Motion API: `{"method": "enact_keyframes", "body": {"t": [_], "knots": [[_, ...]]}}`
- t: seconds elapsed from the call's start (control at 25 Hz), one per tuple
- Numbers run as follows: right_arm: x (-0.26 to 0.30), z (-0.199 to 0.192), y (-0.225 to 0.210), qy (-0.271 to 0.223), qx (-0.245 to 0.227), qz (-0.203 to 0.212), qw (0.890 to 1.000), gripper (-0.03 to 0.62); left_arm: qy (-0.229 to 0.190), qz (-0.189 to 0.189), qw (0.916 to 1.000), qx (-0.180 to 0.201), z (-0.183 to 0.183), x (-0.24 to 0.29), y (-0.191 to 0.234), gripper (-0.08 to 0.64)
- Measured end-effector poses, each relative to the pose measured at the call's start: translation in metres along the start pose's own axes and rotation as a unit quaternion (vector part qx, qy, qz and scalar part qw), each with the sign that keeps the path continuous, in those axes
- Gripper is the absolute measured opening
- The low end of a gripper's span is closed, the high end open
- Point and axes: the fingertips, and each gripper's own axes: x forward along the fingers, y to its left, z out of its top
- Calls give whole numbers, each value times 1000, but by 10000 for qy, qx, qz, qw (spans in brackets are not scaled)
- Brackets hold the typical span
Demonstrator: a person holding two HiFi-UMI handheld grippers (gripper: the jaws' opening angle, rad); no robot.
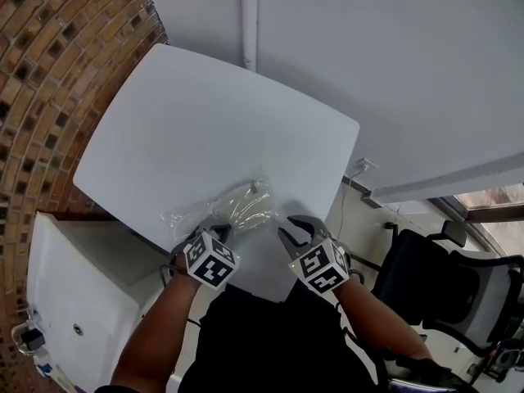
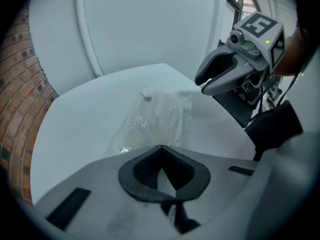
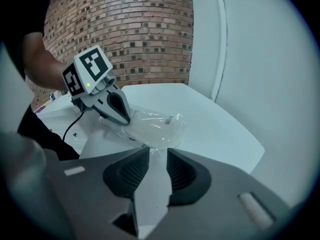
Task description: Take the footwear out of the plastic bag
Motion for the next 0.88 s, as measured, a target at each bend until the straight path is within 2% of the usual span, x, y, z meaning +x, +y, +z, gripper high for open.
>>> {"method": "enact_keyframes", "body": {"t": [0.16,0.4,0.52,0.64,0.88], "knots": [[7,-17,14,264,-273,32,9993,94,204,-114,9989,401,-6,-1,-14,6],[13,-33,31,506,-509,112,9974,59,448,-480,9961,594,-14,-3,-27,6],[15,-36,35,598,-558,145,9965,12,528,-579,9955,534,-16,-2,-29,6],[15,-37,37,606,-510,140,9968,3,579,-606,9959,326,-17,0,-28,6],[11,-45,25,570,70,86,9983,3,573,-655,9962,77,-17,1,-28,6]]}}
